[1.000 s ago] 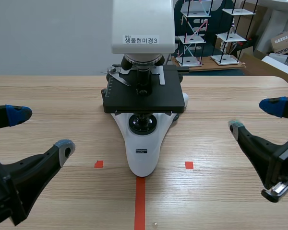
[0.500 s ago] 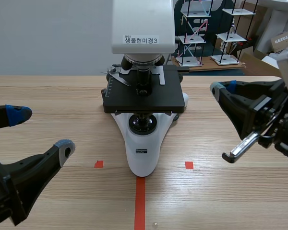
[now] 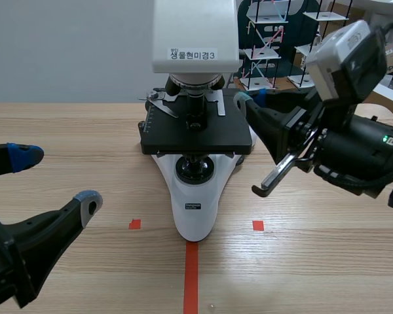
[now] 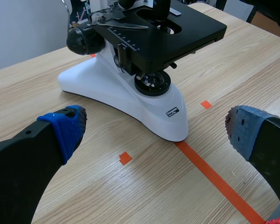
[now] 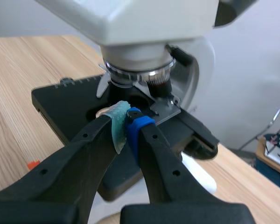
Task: Point at the revolving nosepiece
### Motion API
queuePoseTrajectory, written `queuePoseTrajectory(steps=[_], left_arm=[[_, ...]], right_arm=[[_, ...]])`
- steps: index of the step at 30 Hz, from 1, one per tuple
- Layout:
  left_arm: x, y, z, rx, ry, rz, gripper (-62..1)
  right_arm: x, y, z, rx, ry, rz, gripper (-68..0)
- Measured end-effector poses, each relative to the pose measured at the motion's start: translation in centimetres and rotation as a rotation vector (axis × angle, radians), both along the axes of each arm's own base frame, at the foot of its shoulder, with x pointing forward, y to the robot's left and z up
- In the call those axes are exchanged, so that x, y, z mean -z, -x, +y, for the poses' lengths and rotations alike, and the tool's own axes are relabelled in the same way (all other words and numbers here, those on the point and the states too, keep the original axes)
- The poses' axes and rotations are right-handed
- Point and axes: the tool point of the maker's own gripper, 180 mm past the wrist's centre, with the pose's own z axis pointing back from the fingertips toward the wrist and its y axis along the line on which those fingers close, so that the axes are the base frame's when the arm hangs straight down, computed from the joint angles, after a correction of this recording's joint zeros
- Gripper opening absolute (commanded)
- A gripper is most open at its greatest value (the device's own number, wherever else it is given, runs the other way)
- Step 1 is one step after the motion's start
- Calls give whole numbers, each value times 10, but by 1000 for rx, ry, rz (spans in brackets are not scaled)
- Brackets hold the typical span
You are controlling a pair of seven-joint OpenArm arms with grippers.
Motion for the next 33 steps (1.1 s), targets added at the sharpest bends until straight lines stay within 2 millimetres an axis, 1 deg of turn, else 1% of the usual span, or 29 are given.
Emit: queuePoseTrajectory(steps=[5, 33], left_arm=[[0, 0, 0, 0, 0, 0, 14], [0, 0, 0, 0, 0, 0, 14]], right_arm=[[-6, 0, 3, -11, -15, -23, -665], [-6, -1, 3, -10, -14, -22, -665]])
